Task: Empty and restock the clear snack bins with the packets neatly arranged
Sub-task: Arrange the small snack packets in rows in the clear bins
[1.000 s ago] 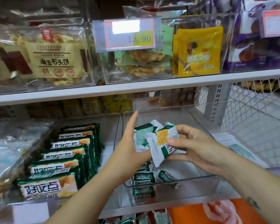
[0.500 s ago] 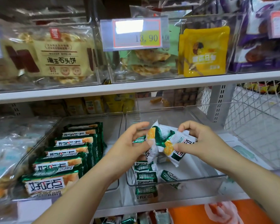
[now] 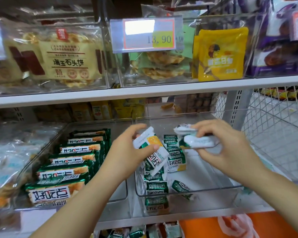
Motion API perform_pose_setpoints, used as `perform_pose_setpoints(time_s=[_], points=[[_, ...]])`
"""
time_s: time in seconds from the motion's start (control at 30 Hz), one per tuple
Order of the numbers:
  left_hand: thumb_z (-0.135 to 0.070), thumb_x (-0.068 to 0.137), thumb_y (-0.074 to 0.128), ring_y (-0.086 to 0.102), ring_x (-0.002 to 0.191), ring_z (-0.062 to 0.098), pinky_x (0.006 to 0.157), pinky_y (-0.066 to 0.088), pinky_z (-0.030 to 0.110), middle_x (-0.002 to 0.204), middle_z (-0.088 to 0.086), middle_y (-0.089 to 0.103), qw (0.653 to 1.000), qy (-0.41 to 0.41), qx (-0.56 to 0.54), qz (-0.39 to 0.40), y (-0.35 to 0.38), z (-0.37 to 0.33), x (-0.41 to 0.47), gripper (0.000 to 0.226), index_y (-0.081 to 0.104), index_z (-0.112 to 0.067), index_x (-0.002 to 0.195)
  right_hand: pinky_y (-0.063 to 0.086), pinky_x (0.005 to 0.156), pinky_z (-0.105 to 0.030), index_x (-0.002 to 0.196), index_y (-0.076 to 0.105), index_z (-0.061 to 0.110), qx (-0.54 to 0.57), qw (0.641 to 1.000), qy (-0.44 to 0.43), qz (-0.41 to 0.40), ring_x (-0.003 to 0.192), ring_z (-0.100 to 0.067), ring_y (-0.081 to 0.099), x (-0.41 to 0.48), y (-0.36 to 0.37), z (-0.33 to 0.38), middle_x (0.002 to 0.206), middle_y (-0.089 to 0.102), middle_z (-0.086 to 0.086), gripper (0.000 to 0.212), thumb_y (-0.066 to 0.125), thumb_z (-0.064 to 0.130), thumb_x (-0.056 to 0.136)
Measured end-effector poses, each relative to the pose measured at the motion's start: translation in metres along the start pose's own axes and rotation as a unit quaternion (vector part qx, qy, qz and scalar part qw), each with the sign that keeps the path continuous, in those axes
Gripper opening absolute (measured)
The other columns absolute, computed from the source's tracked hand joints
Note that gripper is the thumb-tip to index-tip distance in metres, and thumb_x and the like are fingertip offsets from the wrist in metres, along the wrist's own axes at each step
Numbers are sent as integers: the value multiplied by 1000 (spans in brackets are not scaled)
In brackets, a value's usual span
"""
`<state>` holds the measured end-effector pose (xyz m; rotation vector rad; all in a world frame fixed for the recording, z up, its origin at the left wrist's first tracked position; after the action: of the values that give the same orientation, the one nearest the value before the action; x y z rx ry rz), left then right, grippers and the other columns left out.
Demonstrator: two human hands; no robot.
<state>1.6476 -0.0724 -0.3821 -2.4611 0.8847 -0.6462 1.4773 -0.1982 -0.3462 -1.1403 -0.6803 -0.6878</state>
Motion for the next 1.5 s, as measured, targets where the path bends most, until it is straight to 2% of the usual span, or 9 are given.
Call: perform_pose_setpoints(time_s=[0.1, 0.27, 0.47, 0.63, 0.77, 0.83, 0.97, 1.27, 1.5], points=[[-45, 73, 77, 60, 76, 10, 58, 45, 21, 94, -8, 55, 998, -36, -25, -55, -10, 5, -1, 53, 42, -34, 112, 45, 96, -29, 97, 53, 16, -56, 982, -180, 20, 111, -22, 54, -17, 21, 34, 115, 62, -2, 27, 67, 5, 77], [-29, 78, 76, 51, 52, 1, 50, 39, 15, 48, -16, 54, 974, -86, -202, -60, -3, 16, 1, 33, 55, -13, 97, 50, 89, -35, 98, 52, 15, -74, 973, -218, -14, 113, -28, 55, -28, 29, 45, 119, 64, -4, 23, 63, 3, 83], [5, 90, 52, 70, 81, 20, 59, 58, 33, 94, 12, 73, 873, -184, -450, 46, 28, 15, -3, 34, 55, -8, 121, 47, 95, -33, 98, 52, 15, -76, 978, -191, -19, 116, -29, 53, -22, 31, 37, 119, 63, -6, 31, 68, -2, 78], [-1, 90, 60, 72, 77, 14, 62, 59, 30, 85, -2, 73, 926, -145, -349, 27, 16, 16, -1, 50, 43, -26, 130, 50, 91, -36, 97, 53, 14, -76, 973, -213, -38, 114, -31, 55, -25, 27, 44, 118, 65, -8, 23, 66, 1, 83], [-10, 93, 59, 68, 71, 11, 59, 57, 25, 96, 6, 69, 948, -128, -286, 47, 21, 10, -4, 23, 58, -23, 111, 54, 81, -40, 98, 52, 15, -80, 971, -225, -11, 115, -30, 56, -25, 35, 50, 122, 64, -6, 21, 65, 4, 85], [-20, 96, 55, 68, 71, 11, 60, 56, 25, 89, 1, 70, 934, -145, -316, 79, 28, 5, -9, 11, 63, -20, 103, 55, 80, -40, 99, 52, 17, -79, 973, -215, 28, 117, -28, 54, -24, 42, 46, 124, 63, -4, 26, 65, 2, 82], [-41, 80, 65, 67, 63, 3, 56, 52, 19, 82, -4, 69, 931, -148, -303, 136, 41, 3, -17, 39, 60, -17, 111, 51, 88, -35, 98, 53, 21, -38, 977, -190, 86, 117, -22, 52, -19, 50, 44, 122, 63, 1, 36, 70, -1, 74], [-15, 84, 69, 68, 84, 20, 58, 56, 29, 99, 8, 68, 904, -196, -369, 93, 43, 19, -12, 34, 57, -17, 115, 41, 98, -14, 112, 54, 29, 114, 988, -43, 99, 121, 3, 50, -3, 40, 36, 125, 55, 15, 35, 66, 26, 79], [-9, 84, 69, 68, 72, 10, 52, 51, 20, 101, 8, 65, 913, -149, -379, 35, 29, 14, -4, 31, 56, -19, 111, 53, 76, -31, 96, 55, 37, 199, 972, 98, 81, 94, -9, 66, -4, 39, 21, 98, 66, 13, 36, 80, 33, 70]])
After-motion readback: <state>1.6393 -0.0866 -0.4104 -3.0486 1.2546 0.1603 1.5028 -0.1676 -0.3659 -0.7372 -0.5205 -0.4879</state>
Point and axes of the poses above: each hand's wrist, its own x-axis towards the middle knuckle, its own y-axis out of the palm, z = x × y, the point moved 9 cm from there along x, towards the middle knuckle
